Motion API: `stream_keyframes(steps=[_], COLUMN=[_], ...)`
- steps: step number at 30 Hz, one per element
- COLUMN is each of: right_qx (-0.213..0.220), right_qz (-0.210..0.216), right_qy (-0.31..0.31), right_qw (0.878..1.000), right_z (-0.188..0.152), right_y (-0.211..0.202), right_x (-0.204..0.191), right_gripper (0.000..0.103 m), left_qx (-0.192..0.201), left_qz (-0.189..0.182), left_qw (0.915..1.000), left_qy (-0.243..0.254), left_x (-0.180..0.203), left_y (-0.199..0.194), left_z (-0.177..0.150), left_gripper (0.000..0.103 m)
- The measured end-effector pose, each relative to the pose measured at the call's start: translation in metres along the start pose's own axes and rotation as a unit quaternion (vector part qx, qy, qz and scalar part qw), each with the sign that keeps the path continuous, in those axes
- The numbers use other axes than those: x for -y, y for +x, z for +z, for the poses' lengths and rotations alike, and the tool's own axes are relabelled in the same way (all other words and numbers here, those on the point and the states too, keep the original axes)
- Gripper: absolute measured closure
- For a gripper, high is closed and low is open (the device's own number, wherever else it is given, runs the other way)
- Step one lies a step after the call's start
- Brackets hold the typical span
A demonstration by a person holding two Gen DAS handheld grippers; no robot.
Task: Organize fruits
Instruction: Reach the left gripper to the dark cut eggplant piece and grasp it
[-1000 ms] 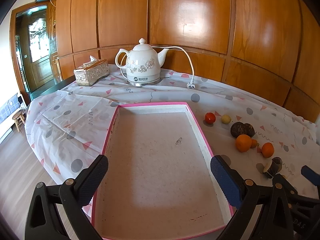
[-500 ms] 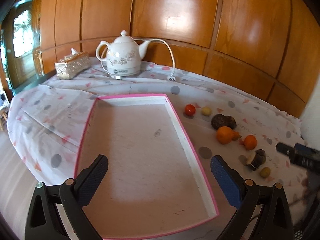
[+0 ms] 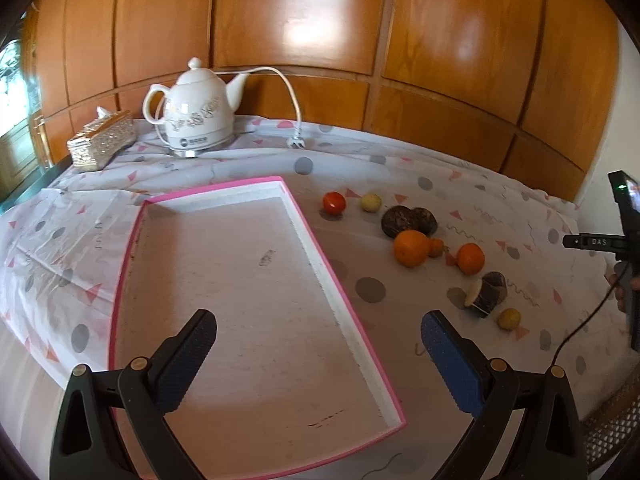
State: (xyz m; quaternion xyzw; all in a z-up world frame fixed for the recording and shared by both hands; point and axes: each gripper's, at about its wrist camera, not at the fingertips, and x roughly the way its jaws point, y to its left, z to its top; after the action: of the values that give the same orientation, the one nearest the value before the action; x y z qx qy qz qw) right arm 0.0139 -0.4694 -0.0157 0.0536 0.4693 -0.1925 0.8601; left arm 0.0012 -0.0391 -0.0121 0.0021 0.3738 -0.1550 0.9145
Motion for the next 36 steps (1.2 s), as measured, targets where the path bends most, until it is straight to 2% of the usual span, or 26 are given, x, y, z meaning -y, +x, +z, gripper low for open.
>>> stream_keyframes(steps=[3, 8, 10, 12, 17, 19, 23, 28, 33, 36], right_qx=[-0.010, -0.027, -0.032, -0.040, -0.038, -0.035, -0.043, -0.051, -0.058, -0.057], right_qz=[-0.017, -0.002, 0.000, 0.033, 0.059, 0.046, 0.005, -0.021, -0.029, -0.038], right_qy=[0.025, 0.068, 0.056, 0.027, -0.070, -0.078, -0.033, 0.036, 0.045, 0.065], right_qw=[0.999, 0.997, 0.998, 0.998, 0.995, 0.995, 0.999, 0.998, 0.997, 0.996], right_z=[-0.003, -0.003, -0.003, -0.004, -0.011, -0.013, -0.009, -0.005, -0.002, -0.002], right_y=[0.013, 0.025, 0.025, 0.025, 0.021, 0.022, 0.026, 0.027, 0.033, 0.034], right_x=[0.022, 0.043, 0.038, 0.026, -0.013, -0.013, 0.011, 0.046, 0.053, 0.062], right_gripper=[0.002, 0.002, 0.002, 0.002, 0.004, 0.005, 0.005, 0.006, 0.008, 0.012], left_qx=[-0.006, -0.001, 0.003, 0.005, -0.010, -0.026, -0.047, -0.071, -0.101, -0.109], left_qz=[-0.008, -0.018, -0.015, -0.017, -0.053, -0.067, -0.064, -0.092, -0.113, -0.120], left_qw=[0.9999, 0.9996, 0.9994, 0.9990, 0.9962, 0.9931, 0.9857, 0.9797, 0.9747, 0.9728], left_qy=[0.008, 0.023, 0.032, 0.041, 0.069, 0.093, 0.149, 0.163, 0.164, 0.166], left_x=[0.005, 0.017, 0.022, 0.026, 0.046, 0.060, 0.090, 0.112, 0.127, 0.133], left_y=[0.003, 0.003, 0.004, 0.006, 0.018, 0.024, 0.040, 0.059, 0.082, 0.089], left_z=[0.001, 0.006, 0.009, 0.011, 0.021, 0.023, 0.023, 0.024, 0.024, 0.023], left_gripper=[0.000, 0.000, 0.000, 0.000, 0.000, 0.000, 0.000, 0.001, 0.032, 0.033])
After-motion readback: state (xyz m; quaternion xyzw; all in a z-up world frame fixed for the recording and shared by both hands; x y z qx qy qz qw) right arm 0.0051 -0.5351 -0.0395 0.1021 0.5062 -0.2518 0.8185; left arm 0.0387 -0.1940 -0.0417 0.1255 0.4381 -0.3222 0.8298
